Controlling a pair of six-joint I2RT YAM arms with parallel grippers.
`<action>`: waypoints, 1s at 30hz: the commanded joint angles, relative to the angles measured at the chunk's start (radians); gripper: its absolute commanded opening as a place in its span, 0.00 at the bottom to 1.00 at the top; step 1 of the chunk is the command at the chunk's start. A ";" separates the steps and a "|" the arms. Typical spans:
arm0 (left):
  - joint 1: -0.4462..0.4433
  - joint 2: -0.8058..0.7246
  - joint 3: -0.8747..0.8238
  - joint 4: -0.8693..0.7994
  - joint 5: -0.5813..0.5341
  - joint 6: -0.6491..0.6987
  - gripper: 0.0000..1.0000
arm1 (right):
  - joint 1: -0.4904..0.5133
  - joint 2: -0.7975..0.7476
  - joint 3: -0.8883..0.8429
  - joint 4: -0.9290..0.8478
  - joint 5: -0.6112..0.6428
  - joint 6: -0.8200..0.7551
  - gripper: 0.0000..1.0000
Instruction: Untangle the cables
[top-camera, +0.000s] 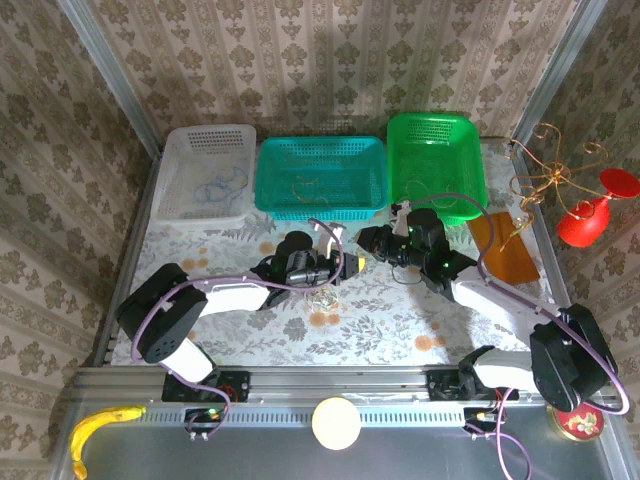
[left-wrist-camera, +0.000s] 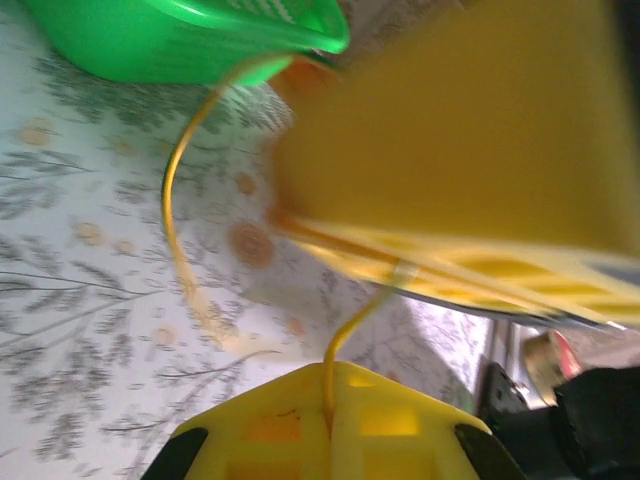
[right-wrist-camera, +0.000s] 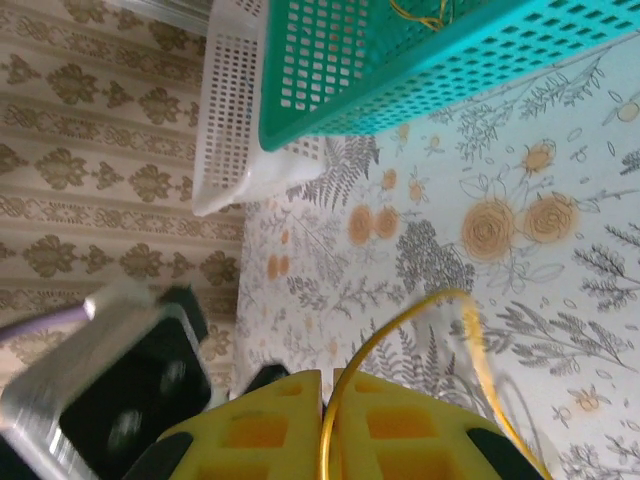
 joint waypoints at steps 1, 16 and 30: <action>-0.040 0.001 0.027 -0.010 0.064 0.009 0.00 | -0.023 0.049 0.025 0.080 -0.013 0.050 0.13; -0.015 -0.205 -0.009 -0.140 0.079 0.047 0.00 | -0.167 0.023 0.103 -0.091 0.049 -0.076 0.12; 0.376 -0.454 0.135 -0.470 0.174 0.157 0.00 | -0.203 0.001 0.048 -0.097 0.045 -0.084 0.51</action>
